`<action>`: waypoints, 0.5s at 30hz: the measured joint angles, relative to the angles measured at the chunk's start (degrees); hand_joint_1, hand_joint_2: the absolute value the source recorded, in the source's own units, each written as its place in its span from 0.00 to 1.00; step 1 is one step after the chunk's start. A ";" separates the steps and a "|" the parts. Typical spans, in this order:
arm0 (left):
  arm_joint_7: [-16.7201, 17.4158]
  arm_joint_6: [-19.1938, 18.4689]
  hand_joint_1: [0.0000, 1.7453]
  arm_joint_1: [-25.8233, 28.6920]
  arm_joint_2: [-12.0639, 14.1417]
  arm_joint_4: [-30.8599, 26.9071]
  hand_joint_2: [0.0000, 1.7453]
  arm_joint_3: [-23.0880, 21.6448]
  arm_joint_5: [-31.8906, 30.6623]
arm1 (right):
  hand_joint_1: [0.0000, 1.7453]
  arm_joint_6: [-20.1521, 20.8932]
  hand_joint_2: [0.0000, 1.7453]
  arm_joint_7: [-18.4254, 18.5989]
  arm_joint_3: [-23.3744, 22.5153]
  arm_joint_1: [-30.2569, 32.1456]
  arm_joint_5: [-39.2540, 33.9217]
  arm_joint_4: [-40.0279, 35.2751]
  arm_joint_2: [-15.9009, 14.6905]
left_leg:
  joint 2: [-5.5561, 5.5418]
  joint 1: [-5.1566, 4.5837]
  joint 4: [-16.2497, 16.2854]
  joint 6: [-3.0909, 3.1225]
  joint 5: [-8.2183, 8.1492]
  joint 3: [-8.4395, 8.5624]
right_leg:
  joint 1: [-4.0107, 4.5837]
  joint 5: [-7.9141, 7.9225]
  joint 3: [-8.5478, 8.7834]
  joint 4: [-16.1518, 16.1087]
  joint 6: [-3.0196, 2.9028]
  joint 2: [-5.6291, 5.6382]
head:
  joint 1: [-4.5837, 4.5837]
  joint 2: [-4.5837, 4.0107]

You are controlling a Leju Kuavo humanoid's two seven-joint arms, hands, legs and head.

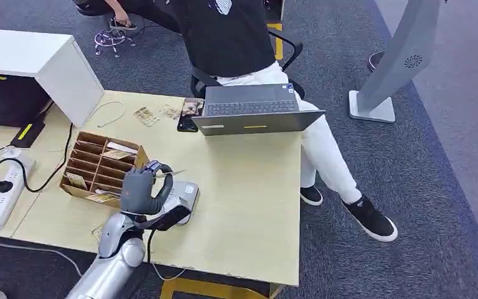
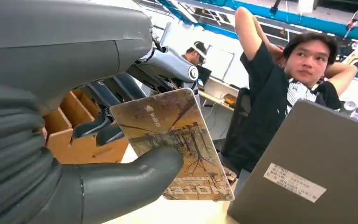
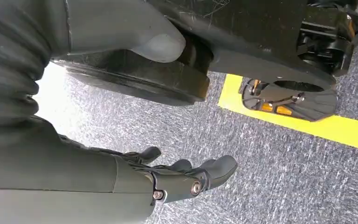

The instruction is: Pass the card to the sensor for recognition and then transmit it.

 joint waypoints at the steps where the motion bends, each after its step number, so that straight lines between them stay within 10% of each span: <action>1: 0.00 -0.11 1.00 0.00 -0.09 0.22 1.00 0.00 0.17 | 0.00 0.00 1.00 0.09 -0.02 0.00 0.04 0.00 0.00 | 0.00 0.00 0.00 0.00 0.00 0.00 | 0.00 0.00 0.00 0.00 0.00 0.00 | 0.00 0.00; 15: -0.07 -0.39 1.00 0.01 -0.66 1.09 1.00 0.00 0.37 | 0.00 0.02 1.00 0.18 -0.07 -0.05 0.04 0.00 0.00 | 0.00 0.00 0.00 0.00 0.00 0.00 | 0.00 0.00 0.00 0.00 0.00 0.00 | 0.00 0.00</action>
